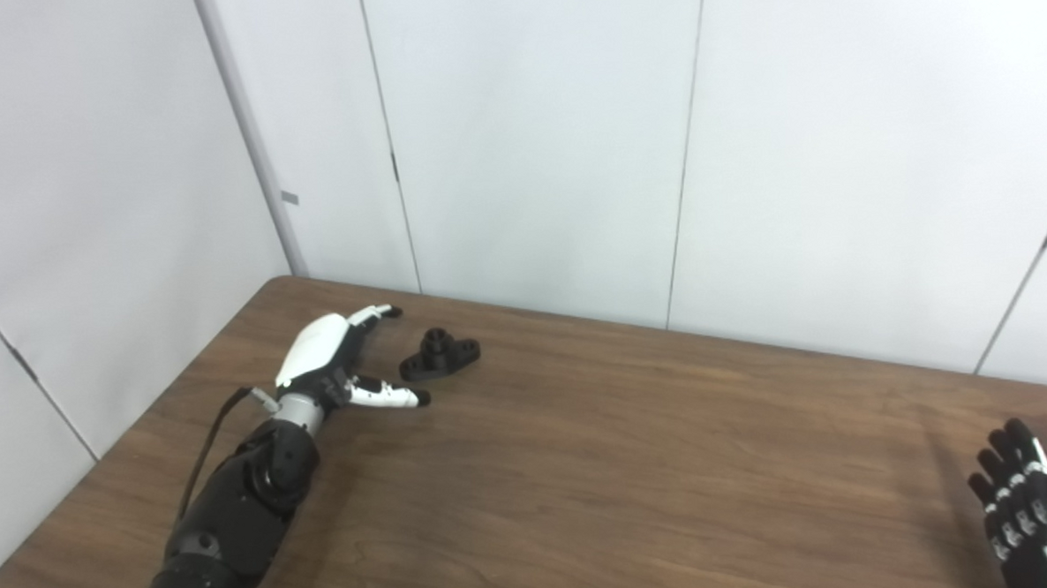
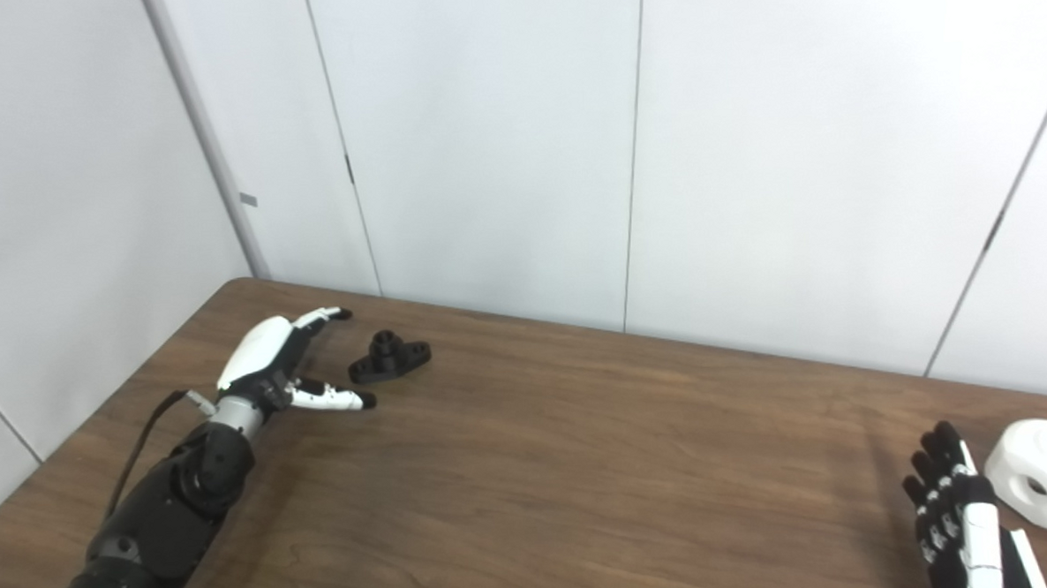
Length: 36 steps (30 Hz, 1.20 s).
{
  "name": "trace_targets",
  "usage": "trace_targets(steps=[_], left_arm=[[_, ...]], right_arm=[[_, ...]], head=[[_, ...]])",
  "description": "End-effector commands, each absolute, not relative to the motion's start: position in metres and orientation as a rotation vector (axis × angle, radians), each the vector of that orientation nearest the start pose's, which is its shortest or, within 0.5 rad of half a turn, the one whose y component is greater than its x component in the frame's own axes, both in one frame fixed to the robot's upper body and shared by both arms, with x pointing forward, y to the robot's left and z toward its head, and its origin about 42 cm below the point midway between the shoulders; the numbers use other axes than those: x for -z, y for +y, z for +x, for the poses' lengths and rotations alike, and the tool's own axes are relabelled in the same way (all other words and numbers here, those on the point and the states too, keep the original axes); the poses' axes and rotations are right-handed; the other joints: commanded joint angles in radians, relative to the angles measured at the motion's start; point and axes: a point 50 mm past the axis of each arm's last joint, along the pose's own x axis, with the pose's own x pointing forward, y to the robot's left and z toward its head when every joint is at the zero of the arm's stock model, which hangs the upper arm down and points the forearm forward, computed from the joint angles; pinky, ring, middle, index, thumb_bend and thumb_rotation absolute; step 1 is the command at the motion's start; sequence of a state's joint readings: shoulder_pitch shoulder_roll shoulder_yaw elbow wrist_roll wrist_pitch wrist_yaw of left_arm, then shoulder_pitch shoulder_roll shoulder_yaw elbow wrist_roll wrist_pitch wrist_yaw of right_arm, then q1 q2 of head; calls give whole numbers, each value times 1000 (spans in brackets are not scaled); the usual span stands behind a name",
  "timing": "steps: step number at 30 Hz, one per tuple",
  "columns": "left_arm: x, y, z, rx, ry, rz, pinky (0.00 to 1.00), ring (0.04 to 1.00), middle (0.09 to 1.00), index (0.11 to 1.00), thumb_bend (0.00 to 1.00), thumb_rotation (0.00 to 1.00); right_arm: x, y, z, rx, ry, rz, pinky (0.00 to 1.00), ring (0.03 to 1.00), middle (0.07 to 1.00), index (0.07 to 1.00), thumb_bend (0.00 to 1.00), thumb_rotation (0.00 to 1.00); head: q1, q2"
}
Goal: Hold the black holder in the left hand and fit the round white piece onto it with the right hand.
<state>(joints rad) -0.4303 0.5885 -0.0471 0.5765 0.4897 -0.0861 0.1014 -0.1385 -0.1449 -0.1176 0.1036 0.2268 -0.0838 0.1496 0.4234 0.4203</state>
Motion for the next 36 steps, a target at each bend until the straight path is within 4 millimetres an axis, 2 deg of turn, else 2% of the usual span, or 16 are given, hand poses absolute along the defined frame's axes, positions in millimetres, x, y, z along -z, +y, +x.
trace_targets(steps=[1,10,23,28,36], left_arm=[[-203,441,421,-192,-42,1125,986,979,971,935,1000,323],[-205,443,424,-173,19,1170,994,998,987,941,1000,335],[-209,453,429,-139,51,1225,1000,985,946,830,1000,301],[-207,450,434,-124,43,1236,997,977,927,788,1000,308],[-204,442,441,-100,21,1228,994,971,913,769,1000,315]], right_arm=[[-116,-281,321,-47,-131,93,1000,1000,1000,1000,408,1000],[-119,-280,319,-46,-135,93,1000,1000,1000,1000,403,1000],[-125,-274,313,-45,-139,89,1000,1000,1000,1000,433,1000],[-131,-271,310,-35,-139,74,1000,1000,1000,1000,446,1000],[-132,-266,309,-42,-155,79,1000,1000,1000,1000,431,1000]], head=[[2,2],[2,13],[-15,28],[-26,34],[-45,36]])
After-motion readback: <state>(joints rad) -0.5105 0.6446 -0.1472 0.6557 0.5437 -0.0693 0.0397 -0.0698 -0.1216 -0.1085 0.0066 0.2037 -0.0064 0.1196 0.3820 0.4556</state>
